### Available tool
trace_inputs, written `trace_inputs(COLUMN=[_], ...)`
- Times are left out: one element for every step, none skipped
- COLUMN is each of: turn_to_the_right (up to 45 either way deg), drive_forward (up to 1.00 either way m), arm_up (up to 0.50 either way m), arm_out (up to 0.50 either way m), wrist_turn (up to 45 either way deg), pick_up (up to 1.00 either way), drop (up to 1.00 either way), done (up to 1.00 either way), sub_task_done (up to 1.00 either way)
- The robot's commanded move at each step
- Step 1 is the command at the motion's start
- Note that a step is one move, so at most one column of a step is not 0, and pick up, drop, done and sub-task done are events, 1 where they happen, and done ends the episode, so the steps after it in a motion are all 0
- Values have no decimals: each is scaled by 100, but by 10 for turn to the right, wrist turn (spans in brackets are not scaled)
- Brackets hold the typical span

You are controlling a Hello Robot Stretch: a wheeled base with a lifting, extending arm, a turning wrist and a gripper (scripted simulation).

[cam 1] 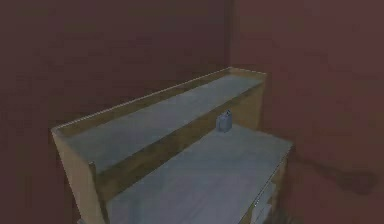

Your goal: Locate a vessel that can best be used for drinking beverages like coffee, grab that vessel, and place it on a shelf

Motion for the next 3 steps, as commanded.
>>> trace_inputs(turn_to_the_right=[450,-450,-450], drive_forward=[0,0,0], arm_up=[0,0,0], arm_out=[0,0,0], wrist_turn=[0,0,0], pick_up=[0,0,0], drop=[0,0,0], done=[0,0,0], sub_task_done=[0,0,0])
